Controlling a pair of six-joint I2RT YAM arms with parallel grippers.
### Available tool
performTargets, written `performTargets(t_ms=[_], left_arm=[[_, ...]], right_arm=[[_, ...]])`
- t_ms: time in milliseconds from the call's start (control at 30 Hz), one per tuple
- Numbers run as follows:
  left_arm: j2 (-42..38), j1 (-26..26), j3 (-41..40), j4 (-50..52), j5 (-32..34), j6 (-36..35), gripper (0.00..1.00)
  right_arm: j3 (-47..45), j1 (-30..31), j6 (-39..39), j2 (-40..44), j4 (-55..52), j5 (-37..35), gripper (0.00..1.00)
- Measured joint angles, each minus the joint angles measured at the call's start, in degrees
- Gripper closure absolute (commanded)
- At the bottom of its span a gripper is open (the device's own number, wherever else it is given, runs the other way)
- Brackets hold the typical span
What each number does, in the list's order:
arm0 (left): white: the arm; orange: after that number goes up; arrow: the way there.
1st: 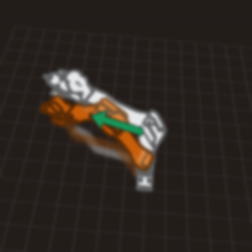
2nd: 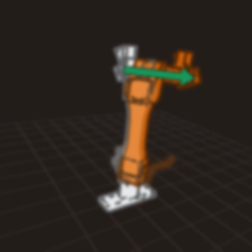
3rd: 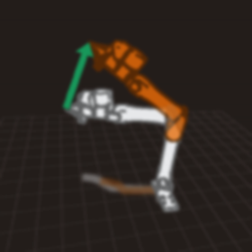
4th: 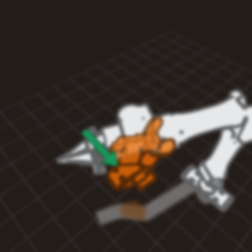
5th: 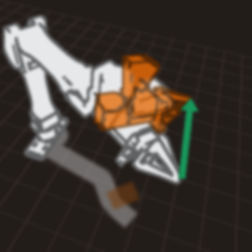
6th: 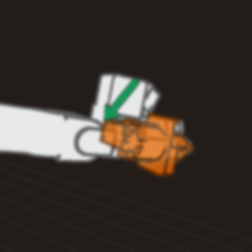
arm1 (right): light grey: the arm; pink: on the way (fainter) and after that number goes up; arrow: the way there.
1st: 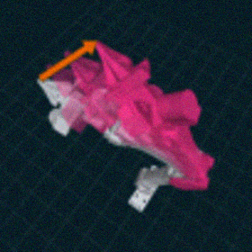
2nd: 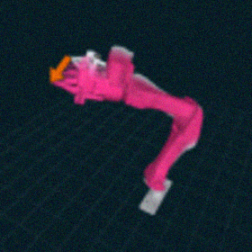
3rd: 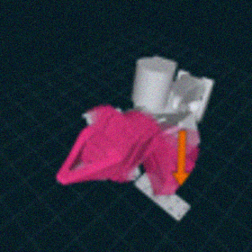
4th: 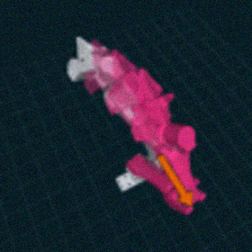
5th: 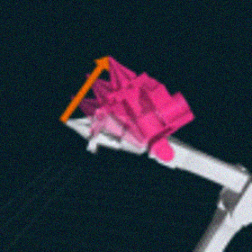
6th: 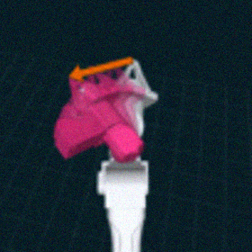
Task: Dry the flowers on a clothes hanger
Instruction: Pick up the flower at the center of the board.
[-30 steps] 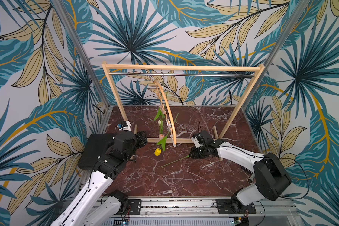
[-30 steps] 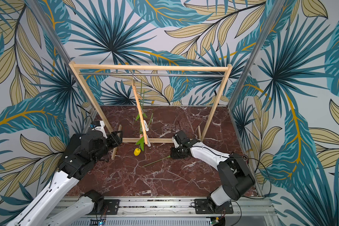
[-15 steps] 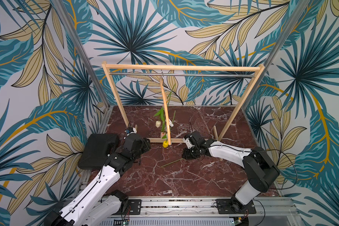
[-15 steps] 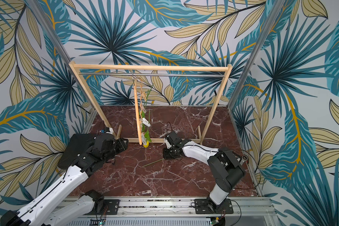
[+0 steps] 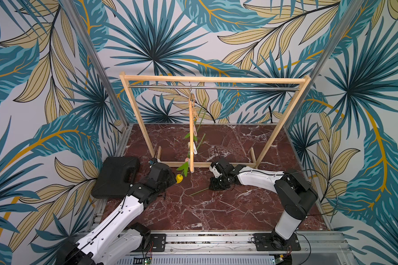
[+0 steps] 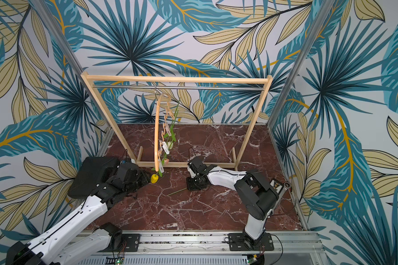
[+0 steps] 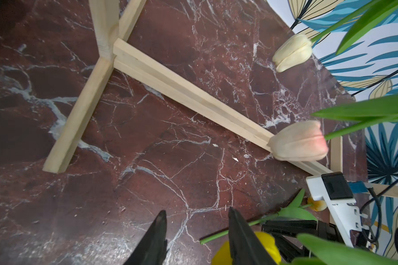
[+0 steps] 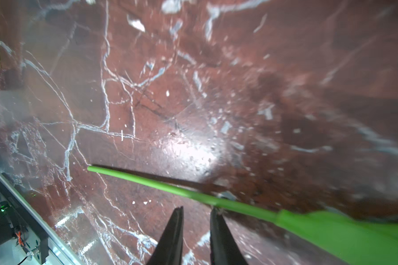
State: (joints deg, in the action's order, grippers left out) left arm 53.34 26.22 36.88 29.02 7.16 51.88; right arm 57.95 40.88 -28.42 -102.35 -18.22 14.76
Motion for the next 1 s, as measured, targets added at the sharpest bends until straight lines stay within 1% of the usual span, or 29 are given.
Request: performTargets(t_ms=[233, 367, 433, 567, 700, 833, 1000], left_arm=[[-0.81, 0.00, 0.02, 1.46, 1.29, -0.07, 0.52], [-2.01, 0.00, 0.02, 2.64, 2.34, 0.09, 0.49], [-3.10, 0.00, 0.02, 3.02, 2.99, 0.35, 0.47], [-4.63, 0.00, 0.02, 3.04, 3.34, 1.62, 0.47], [-4.92, 0.00, 0.02, 3.21, 3.32, 2.54, 0.47], [-6.40, 0.00, -0.04, 3.91, 3.41, 3.19, 0.44], [-9.49, 0.00, -0.07, 4.37, 4.24, 4.00, 0.44]], right_arm=[[2.95, 2.82, -2.49, -3.61, 3.89, 2.25, 0.75], [6.01, 3.37, -3.10, -6.60, 6.25, 3.39, 0.76], [6.75, 3.37, -3.15, -7.32, 7.21, 3.63, 0.74], [6.23, 3.23, -2.75, -7.04, 8.66, 4.13, 0.70], [3.45, 3.02, -0.57, -4.02, 9.14, 3.98, 0.64], [3.06, 2.93, 3.04, -0.98, 8.92, 2.58, 0.61], [3.06, 2.78, 7.72, 0.76, 8.66, -1.99, 0.52]])
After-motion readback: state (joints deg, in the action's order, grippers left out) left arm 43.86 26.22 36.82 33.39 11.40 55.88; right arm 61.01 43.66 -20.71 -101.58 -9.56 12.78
